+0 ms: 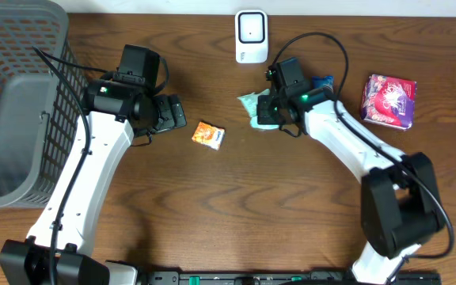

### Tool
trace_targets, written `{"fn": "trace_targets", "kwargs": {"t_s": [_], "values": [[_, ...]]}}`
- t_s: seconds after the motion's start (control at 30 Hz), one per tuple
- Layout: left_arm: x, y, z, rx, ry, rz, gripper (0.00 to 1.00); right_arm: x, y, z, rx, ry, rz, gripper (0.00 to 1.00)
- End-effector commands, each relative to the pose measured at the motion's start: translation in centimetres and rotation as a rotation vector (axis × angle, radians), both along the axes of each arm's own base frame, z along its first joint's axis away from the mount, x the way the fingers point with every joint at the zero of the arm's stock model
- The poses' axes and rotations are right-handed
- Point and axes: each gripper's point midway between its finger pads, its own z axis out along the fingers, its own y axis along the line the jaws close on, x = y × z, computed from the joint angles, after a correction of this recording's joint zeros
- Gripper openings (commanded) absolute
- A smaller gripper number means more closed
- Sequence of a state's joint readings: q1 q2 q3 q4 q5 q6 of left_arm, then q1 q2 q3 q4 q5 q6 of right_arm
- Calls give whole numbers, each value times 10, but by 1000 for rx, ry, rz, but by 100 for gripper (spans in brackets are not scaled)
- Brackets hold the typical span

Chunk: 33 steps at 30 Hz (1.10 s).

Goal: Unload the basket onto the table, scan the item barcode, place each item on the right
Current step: 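Lift the mint-green bag and hold it near the scanner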

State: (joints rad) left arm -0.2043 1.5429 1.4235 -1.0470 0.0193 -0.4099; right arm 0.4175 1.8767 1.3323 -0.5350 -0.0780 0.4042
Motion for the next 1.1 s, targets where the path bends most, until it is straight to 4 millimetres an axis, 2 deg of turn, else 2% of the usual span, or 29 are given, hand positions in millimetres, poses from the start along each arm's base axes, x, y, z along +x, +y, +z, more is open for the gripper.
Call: {"fn": "trace_targets", "kwargs": {"t_s": [0.0, 0.03, 0.13, 0.3, 0.4, 0.57, 0.67, 0.7, 0.73, 0.77, 0.9, 1.07], "values": [[-1, 3, -2, 19, 7, -9, 98, 1, -22, 3, -124, -31, -32, 9], [-1, 3, -2, 19, 7, -9, 98, 0, -24, -2, -136, -20, -34, 18], [-1, 3, -2, 19, 7, -9, 98, -2, -26, -19, -155, 15, -37, 27], [-1, 3, -2, 19, 7, -9, 98, -6, -25, -44, -180, 66, -27, 24], [-1, 3, -2, 19, 7, -9, 98, -3, -24, -35, -172, 46, -29, 20], [-1, 3, -2, 19, 7, -9, 98, 5, -24, -3, -141, -22, -41, 18], [-1, 3, -2, 19, 7, -9, 98, 6, -36, 9, -183, -49, -71, 17], [-1, 3, -2, 19, 7, -9, 98, 6, -39, 10, -195, -52, -78, 12], [-1, 3, -2, 19, 7, -9, 98, 5, -46, 11, -218, -53, -94, 3], [-1, 3, -2, 19, 7, -9, 98, 5, -49, 11, -225, -50, -99, 1], [-1, 3, -2, 19, 7, -9, 98, 1, -65, 7, -245, -12, -127, 1], [-1, 3, -2, 19, 7, -9, 98, -9, -73, -2, -261, 34, -138, 1]]}}
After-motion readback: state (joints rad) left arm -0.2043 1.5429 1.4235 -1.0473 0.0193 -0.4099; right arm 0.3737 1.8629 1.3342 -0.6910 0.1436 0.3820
